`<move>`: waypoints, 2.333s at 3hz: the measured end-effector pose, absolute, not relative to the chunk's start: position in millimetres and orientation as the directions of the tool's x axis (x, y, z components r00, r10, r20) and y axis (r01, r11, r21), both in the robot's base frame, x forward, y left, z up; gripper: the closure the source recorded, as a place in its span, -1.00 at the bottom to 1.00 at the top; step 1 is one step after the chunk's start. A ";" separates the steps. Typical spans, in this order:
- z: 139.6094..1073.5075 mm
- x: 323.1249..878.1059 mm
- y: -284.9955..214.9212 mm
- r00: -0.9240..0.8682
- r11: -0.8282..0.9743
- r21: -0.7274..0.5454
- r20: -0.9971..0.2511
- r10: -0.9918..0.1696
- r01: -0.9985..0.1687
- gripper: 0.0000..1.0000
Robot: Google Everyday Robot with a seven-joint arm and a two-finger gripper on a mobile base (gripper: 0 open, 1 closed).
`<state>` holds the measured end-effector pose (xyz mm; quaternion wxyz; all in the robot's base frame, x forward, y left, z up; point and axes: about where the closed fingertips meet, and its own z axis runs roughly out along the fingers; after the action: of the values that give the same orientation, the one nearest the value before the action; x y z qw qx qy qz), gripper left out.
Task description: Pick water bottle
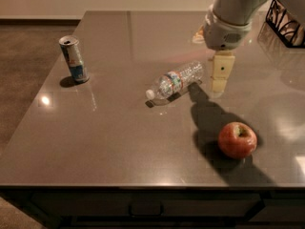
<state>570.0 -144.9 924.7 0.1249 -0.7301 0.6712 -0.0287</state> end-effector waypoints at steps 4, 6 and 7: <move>866.6 620.8 -106.0 0.361 -0.350 -0.136 -0.071 -0.930 -0.927 -1.00; 853.3 629.7 -97.2 0.405 -0.400 -0.074 -0.059 -0.913 -0.913 -0.21; 858.3 632.5 -94.6 0.403 -0.398 -0.077 -0.069 -0.913 -0.914 0.25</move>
Offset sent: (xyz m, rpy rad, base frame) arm 0.0515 0.0306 -0.0515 -0.0826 0.0864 0.2187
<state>632.5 -94.6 858.3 0.0512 -0.8360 0.5463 0.0076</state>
